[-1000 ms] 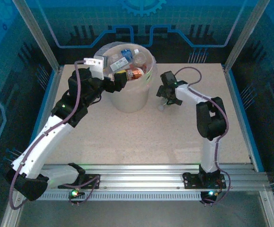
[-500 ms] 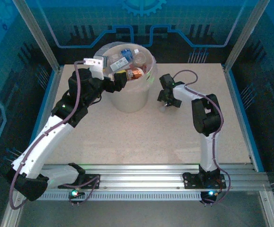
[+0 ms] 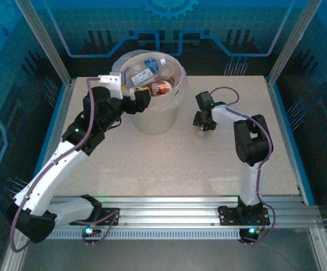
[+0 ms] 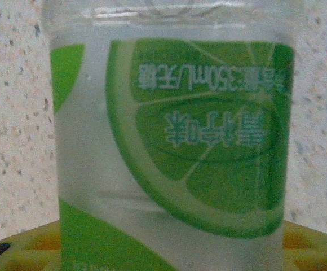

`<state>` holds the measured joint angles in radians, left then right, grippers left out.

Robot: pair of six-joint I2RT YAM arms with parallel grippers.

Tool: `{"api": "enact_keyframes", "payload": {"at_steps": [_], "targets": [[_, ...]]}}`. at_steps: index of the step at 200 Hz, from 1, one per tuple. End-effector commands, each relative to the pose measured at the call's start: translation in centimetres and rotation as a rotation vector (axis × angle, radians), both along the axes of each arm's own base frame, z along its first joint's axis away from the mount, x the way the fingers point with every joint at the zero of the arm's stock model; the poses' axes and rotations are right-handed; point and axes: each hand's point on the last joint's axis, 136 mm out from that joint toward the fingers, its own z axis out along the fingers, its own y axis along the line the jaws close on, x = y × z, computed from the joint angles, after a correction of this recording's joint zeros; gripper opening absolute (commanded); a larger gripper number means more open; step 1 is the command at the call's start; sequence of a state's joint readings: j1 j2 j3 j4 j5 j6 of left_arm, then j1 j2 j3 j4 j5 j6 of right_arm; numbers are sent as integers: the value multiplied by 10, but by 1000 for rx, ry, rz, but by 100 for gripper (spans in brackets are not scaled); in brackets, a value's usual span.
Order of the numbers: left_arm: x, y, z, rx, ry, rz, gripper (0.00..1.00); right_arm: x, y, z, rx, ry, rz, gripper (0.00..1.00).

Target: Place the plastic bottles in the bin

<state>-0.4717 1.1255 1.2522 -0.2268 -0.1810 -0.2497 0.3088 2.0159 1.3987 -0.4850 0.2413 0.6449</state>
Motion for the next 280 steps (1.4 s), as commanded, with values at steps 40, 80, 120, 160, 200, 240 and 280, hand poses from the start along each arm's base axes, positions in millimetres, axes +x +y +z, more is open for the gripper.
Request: {"api": "enact_keyframes", "payload": {"at_steps": [40, 80, 120, 160, 200, 240, 280], "targets": [[-17, 10, 24, -124, -62, 8, 99, -30, -1, 107, 103, -220, 109, 36], [-20, -13, 24, -168, -22, -110, 99, -61, 19, 180, 245, -413, 261, 35], [-16, -52, 21, -261, 32, -288, 99, -97, 40, 248, 370, -637, 421, 35], [-11, -98, 16, -327, 85, -443, 99, -129, 57, 291, 414, -806, 556, 35], [-16, -147, 16, -311, 109, -581, 99, -141, 67, 307, 417, -851, 604, 35], [-18, -179, 12, -290, 130, -643, 99, -145, 76, 313, 416, -864, 639, 35], [-13, -197, 4, -260, 157, -655, 99, -149, 85, 316, 417, -871, 669, 35]]}}
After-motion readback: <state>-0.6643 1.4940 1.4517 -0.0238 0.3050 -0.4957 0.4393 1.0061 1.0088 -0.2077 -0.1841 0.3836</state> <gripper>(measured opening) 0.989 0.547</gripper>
